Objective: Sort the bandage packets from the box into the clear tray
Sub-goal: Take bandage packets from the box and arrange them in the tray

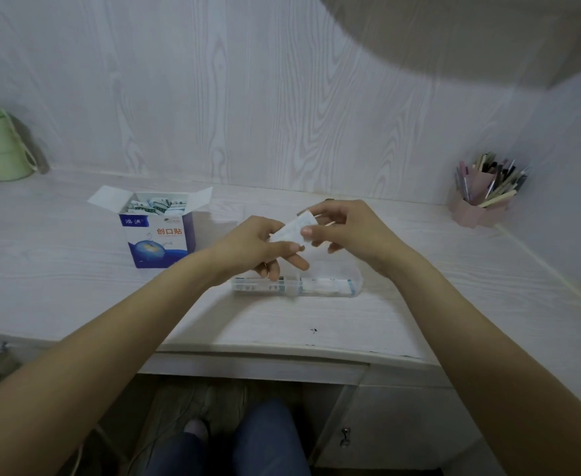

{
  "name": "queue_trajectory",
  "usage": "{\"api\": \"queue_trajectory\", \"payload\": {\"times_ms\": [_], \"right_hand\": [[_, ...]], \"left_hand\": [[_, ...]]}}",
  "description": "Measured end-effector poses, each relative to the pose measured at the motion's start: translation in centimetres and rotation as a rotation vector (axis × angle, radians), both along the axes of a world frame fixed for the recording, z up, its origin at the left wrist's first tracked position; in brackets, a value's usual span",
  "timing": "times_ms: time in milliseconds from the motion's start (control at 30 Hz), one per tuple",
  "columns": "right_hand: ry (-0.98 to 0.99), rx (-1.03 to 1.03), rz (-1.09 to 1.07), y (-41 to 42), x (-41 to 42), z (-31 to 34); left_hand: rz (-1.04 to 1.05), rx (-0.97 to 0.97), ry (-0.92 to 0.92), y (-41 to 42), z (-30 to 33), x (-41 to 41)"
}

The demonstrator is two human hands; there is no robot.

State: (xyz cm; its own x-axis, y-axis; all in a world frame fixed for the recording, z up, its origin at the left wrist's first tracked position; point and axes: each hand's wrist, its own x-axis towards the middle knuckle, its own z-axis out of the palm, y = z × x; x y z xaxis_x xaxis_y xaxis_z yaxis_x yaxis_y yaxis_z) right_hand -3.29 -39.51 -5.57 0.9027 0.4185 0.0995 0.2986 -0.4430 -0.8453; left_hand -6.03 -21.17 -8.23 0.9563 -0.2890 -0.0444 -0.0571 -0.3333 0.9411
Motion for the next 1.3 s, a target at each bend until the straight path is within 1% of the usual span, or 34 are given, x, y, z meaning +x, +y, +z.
{"api": "queue_trajectory", "payload": {"times_ms": [133, 200, 267, 300, 400, 467, 500, 533, 567, 700, 800, 900, 1067, 1200, 1300], "right_hand": [[-0.033, 0.042, -0.067, 1.8, 0.1, -0.9], [-0.019, 0.069, -0.102, 2.4, 0.2, -1.3], [0.011, 0.101, -0.1, 2.9, 0.2, -1.7], [0.043, 0.151, -0.09, 3.2, 0.2, -2.0], [0.209, 0.408, -0.044, 4.2, 0.0, -2.6], [0.301, 0.518, -0.047, 4.6, 0.0, -2.9], [0.319, 0.529, -0.062, 4.8, 0.1, -3.0], [0.306, 0.503, -0.077, 4.9, 0.2, -3.2], [0.261, 0.436, -0.093, 4.9, 0.2, -3.3], [0.104, 0.157, -0.166, 4.7, 0.4, -3.8], [0.023, -0.019, -0.2, 4.7, 0.5, -4.1], [-0.036, -0.202, -0.195, 4.9, 0.5, -4.3], [-0.059, -0.352, -0.209, 5.8, 0.7, -4.9], [-0.118, -0.517, -0.195, 6.5, 0.5, -5.2], [-0.171, -0.64, -0.175, 6.9, 0.3, -5.1]], "left_hand": [[0.012, -0.007, 0.009, 1.3, 0.0, -0.6], [0.041, -0.046, 0.015, 2.2, -0.2, -0.8], [0.05, -0.033, 0.005, 3.1, -0.3, -1.0], [0.054, -0.017, -0.003, 3.5, -0.4, -1.0], [0.12, 0.012, -0.038, 4.4, -0.5, -1.0], [0.187, -0.05, -0.011, 5.0, -0.7, -0.7], [0.207, -0.084, 0.016, 5.2, -0.8, -0.6], [0.215, -0.094, 0.029, 5.4, -0.9, -0.5], [0.22, -0.065, 0.018, 5.6, -1.1, -0.3], [0.33, 0.224, -0.181, 5.7, -2.2, 0.2], [0.308, 0.385, -0.29, 5.3, -2.6, 0.3], [0.25, 0.531, -0.304, 5.1, -2.9, 0.3], [0.198, 0.617, -0.308, 5.2, -3.0, 0.6], [0.184, 0.77, -0.384, 5.1, -3.2, 0.8], [0.168, 0.829, -0.371, 5.0, -3.1, 0.8]]}}
